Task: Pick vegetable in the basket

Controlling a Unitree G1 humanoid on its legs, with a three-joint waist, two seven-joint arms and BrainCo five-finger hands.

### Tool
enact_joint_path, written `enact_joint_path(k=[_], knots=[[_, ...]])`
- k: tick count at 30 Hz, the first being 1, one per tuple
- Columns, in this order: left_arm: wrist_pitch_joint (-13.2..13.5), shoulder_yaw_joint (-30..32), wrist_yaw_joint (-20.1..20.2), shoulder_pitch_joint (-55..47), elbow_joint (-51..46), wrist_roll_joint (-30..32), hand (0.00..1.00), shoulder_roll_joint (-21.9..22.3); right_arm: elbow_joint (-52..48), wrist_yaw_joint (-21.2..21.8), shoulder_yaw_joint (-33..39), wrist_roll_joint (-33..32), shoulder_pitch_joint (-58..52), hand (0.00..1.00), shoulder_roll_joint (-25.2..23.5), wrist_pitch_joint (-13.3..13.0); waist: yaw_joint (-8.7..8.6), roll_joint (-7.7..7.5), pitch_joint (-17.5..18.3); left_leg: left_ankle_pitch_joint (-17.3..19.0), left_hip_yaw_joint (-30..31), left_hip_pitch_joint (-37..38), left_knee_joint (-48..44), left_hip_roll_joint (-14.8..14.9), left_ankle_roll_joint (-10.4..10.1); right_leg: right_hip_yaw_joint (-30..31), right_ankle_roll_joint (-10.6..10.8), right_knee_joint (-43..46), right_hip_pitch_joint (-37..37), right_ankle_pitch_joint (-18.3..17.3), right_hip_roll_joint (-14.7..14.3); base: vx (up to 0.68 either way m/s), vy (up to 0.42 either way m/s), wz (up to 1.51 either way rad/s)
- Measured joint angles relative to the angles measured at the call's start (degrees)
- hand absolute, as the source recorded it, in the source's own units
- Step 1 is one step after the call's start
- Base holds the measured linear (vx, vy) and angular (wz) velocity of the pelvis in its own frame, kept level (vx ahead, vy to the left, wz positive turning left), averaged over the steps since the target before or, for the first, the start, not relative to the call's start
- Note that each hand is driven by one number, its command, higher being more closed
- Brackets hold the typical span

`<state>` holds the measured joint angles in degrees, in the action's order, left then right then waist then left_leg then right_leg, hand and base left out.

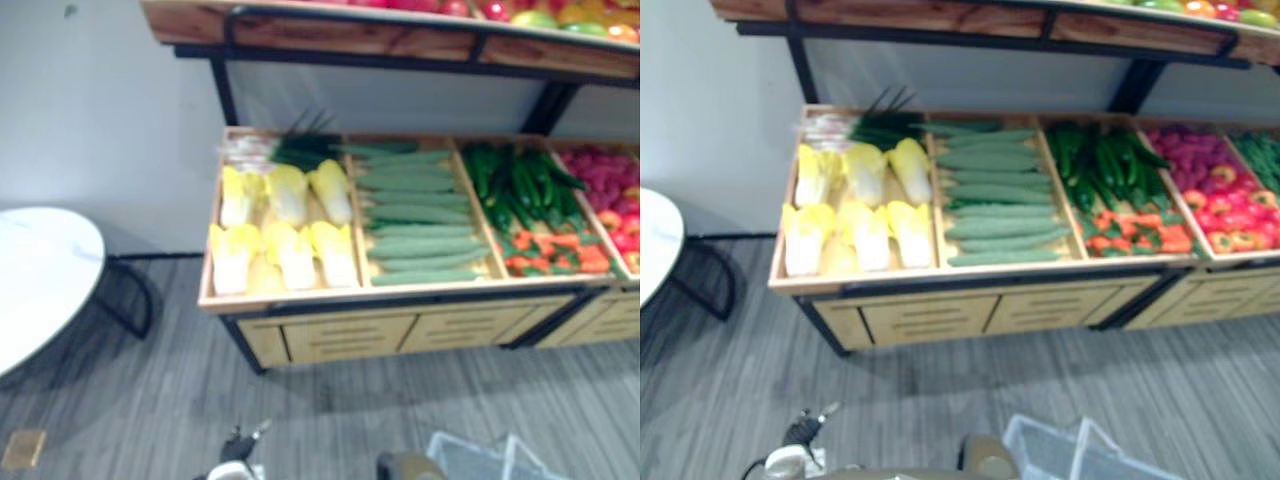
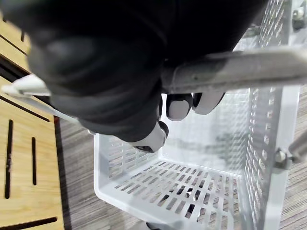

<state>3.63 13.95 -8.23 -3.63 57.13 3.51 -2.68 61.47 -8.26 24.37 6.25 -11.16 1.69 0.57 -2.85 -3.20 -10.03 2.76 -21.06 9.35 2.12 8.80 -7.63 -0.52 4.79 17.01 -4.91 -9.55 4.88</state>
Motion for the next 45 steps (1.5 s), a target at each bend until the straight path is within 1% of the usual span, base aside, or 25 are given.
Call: enact_joint_path(k=[1,3,5,8,9,16,19,23,25,26,27,28,29,30,31,32,33,34,35,36,37,38,39,41,45], knots=[[-0.1,0.1,0.0,-0.1,0.0,0.0,0.00,0.5,-0.1,-0.1,0.1,0.0,0.6,1.00,0.5,0.0,-0.09,0.98,-0.3,-0.3,-0.1,0.1,0.2,0.3,-0.1,0.0,0.0,0.0,0.0,0.1,-0.3,0.18,-0.037,-0.06],[0.0,1.1,0.2,0.0,0.0,0.1,0.00,0.4,-0.1,0.0,0.1,0.0,0.9,1.00,1.6,0.0,-0.11,1.90,-0.3,-0.3,-0.5,1.0,1.1,0.9,-0.2,0.0,-0.3,-1.0,0.7,0.3,-1.3,0.19,-0.039,-0.11],[0.0,2.3,0.4,0.0,0.0,0.1,0.00,0.1,-0.1,0.0,0.1,0.0,1.0,1.00,1.7,0.0,-0.07,1.97,-0.2,-0.4,-0.9,2.0,2.0,1.1,-0.3,0.2,-0.6,-2.2,1.7,0.5,-1.9,0.18,-0.004,-0.12],[0.0,2.2,0.8,0.1,-0.1,0.2,0.00,0.0,-0.1,0.2,-0.1,0.0,1.8,1.00,1.6,-0.3,-0.06,2.05,-0.1,-0.4,-2.2,2.7,2.1,0.9,-0.2,1.1,-0.3,-4.7,2.8,1.9,-1.9,0.10,0.030,-0.17],[0.0,-0.6,1.2,-1.1,1.6,2.3,0.00,-1.0,-0.3,0.2,-2.3,0.1,1.0,1.00,2.9,-1.4,-0.15,4.18,1.8,-2.5,-1.7,-0.1,3.3,0.5,0.3,-0.9,0.6,-18.0,6.3,10.5,-1.7,0.04,0.020,-0.11],[0.0,0.0,1.2,-1.1,1.6,2.3,0.00,-1.0,-0.3,0.4,-2.1,0.0,0.9,1.00,2.9,-1.4,-0.20,4.16,1.8,-2.5,-1.8,-0.2,3.3,0.7,0.3,-0.7,0.6,-18.3,6.3,10.5,-1.9,0.00,0.000,0.00],[0.0,1.2,1.2,-1.0,1.6,2.3,0.00,-1.0,-0.3,1.3,-0.1,-0.1,0.5,1.00,2.8,-1.4,-0.27,4.17,1.8,-2.4,-1.8,-0.2,3.3,1.0,0.2,-1.4,0.5,-19.7,7.1,10.9,-1.8,0.01,-0.006,0.06],[-0.5,5.8,0.6,0.2,0.3,1.4,0.00,-1.0,-0.3,1.5,1.0,-2.3,-0.7,1.00,2.8,-1.4,-0.51,4.42,2.1,-2.2,-1.8,0.0,3.3,2.1,-0.1,-2.4,0.3,-21.7,8.4,11.5,-2.2,0.04,-0.032,0.04],[-0.6,8.6,-0.4,1.7,-1.6,0.7,0.00,-1.7,-0.3,1.8,2.0,-2.9,-0.8,1.00,2.8,-1.4,-1.01,4.59,2.2,-2.2,-2.0,0.1,3.3,2.7,-0.4,-2.4,0.0,-22.1,8.8,11.7,-2.8,0.04,-0.042,-0.01],[-0.6,10.0,-1.3,3.1,-2.9,-1.4,0.00,-3.0,-0.4,1.9,2.1,-3.3,-0.7,1.00,2.8,-1.5,-1.64,4.60,2.2,-2.0,-2.2,0.2,2.1,3.2,-0.9,-2.4,-0.6,-21.9,9.2,11.3,-3.1,0.03,-0.032,0.01],[-0.6,11.4,-3.0,5.2,-4.0,-3.3,0.00,-4.8,-0.3,2.1,1.9,-4.2,-0.9,1.00,2.5,-1.5,-1.58,3.55,1.8,-1.3,-2.8,-1.6,-3.5,4.0,-1.8,-2.3,-1.4,-20.9,9.3,9.9,-2.6,0.00,0.000,0.00],[-0.6,11.6,-3.5,6.2,-5.0,-3.6,0.00,-5.7,-0.3,2.2,1.7,-4.5,-1.0,1.00,2.2,-1.6,-1.58,2.52,1.5,-1.3,-2.7,-3.2,-7.7,4.3,-1.8,-2.3,-1.5,-20.5,9.4,9.5,-2.0,-0.02,-0.064,0.06],[-0.5,11.7,-5.3,8.3,-7.7,-5.3,0.00,-6.9,-0.3,2.3,0.9,-4.7,-1.6,1.00,2.3,-2.0,-1.54,1.35,1.3,-1.2,-1.1,-7.1,-16.7,4.9,-1.7,-2.6,-1.7,-19.5,9.9,9.3,-1.3,0.01,-0.111,0.10],[-0.3,11.7,-7.0,10.2,-10.4,-6.3,0.00,-7.0,-0.4,2.1,0.2,-5.1,-1.8,1.00,3.1,-2.1,-1.53,1.37,0.8,-0.2,2.3,-10.4,-22.5,5.6,-1.6,-2.7,-1.9,-18.5,10.6,9.5,-1.1,0.03,-0.118,0.08],[0.0,11.4,-7.6,10.7,-11.7,-7.0,0.00,-6.7,-0.4,2.0,0.0,-5.2,-1.9,1.00,3.7,-2.1,-1.46,1.53,0.8,0.3,3.9,-10.6,-22.0,5.6,-1.3,-2.8,-1.9,-18.4,10.6,9.5,-1.3,0.03,-0.069,-0.08],[0.1,11.0,-9.1,11.2,-14.3,-7.2,0.00,-5.9,-0.7,1.3,0.0,-5.1,-2.1,1.00,5.3,-2.1,-1.55,4.06,1.3,-0.7,5.1,-9.5,-17.5,6.0,-0.9,-2.7,-1.9,-18.5,10.2,9.5,-2.6,0.01,-0.007,-0.18],[0.1,11.0,-9.9,11.5,-16.4,-7.2,0.00,-5.6,-0.9,1.1,0.1,-5.1,-2.1,1.00,6.5,-2.1,-1.78,5.41,1.4,-0.2,4.4,-7.4,-13.5,6.0,-0.9,-2.5,-1.8,-18.8,10.2,9.4,-3.2,0.02,0.018,-0.07],[0.1,10.7,-11.1,12.5,-19.6,-6.9,0.00,-5.4,-1.7,1.3,0.2,-5.1,-2.8,1.00,6.9,-2.2,-1.85,6.33,1.8,-0.2,4.2,-5.1,-7.8,5.5,-0.8,-3.0,-1.6,-19.3,10.0,9.5,-3.6,0.02,0.041,0.21],[0.2,10.4,-11.9,13.3,-22.7,-6.7,0.00,-5.4,-2.3,1.2,0.9,-5.1,-3.4,1.00,6.7,-2.2,-1.87,6.74,1.9,-0.2,4.3,-4.5,-4.5,5.4,-1.0,-4.0,-1.2,-20.1,10.1,9.4,-4.0,0.01,0.031,0.34],[0.2,10.1,-12.3,13.7,-24.5,-6.1,0.00,-5.6,-2.4,1.2,1.6,-5.1,-3.4,1.00,6.1,-2.3,-1.76,6.25,1.8,-0.9,4.4,-4.2,-3.2,5.1,-1.4,-4.3,-1.0,-20.5,10.1,9.5,-3.9,-0.04,0.043,0.38],[0.5,8.9,-13.3,13.7,-27.5,-4.2,0.00,-6.3,-2.7,1.3,2.3,-5.1,-3.4,1.00,4.9,-2.5,-1.73,6.13,1.9,-1.4,4.7,-4.3,-2.2,4.7,-1.2,-5.2,-0.8,-21.3,10.3,9.7,-3.6,-0.03,0.035,0.28],[0.8,8.2,-13.9,13.3,-29.2,-1.7,0.00,-6.8,-2.7,1.3,2.3,-5.2,-3.6,1.00,4.0,-2.5,-1.58,5.25,1.8,-1.5,4.8,-4.3,-1.8,4.4,-0.9,-5.5,-0.6,-21.7,10.4,9.8,-3.4,-0.02,0.045,0.21],[0.7,7.8,-14.2,12.9,-30.0,-0.4,0.00,-6.8,-2.8,1.3,2.3,-5.2,-3.7,1.00,3.6,-2.5,-1.55,4.78,2.1,-1.6,4.7,-4.3,-1.4,4.2,-0.9,-5.6,-0.5,-22.0,10.5,10.0,-3.2,0.03,0.035,0.08],[0.7,7.0,-14.8,12.4,-30.6,2.2,0.00,-6.8,-3.4,1.3,2.2,-5.2,-3.7,1.00,3.3,-2.6,-1.59,4.60,2.2,-1.7,4.4,-4.2,-0.9,3.6,-1.0,-5.5,-0.5,-22.2,10.5,10.4,-2.7,0.05,0.033,-0.01],[0.6,2.7,-15.8,12.8,-33.3,7.7,0.00,-6.8,-4.7,1.3,1.6,-5.1,-3.8,1.00,3.3,-3.1,-1.86,5.38,2.0,-1.9,3.5,-4.0,0.1,2.6,-0.7,-5.1,0.1,-22.8,10.1,10.8,-2.0,0.06,0.031,-0.07]])
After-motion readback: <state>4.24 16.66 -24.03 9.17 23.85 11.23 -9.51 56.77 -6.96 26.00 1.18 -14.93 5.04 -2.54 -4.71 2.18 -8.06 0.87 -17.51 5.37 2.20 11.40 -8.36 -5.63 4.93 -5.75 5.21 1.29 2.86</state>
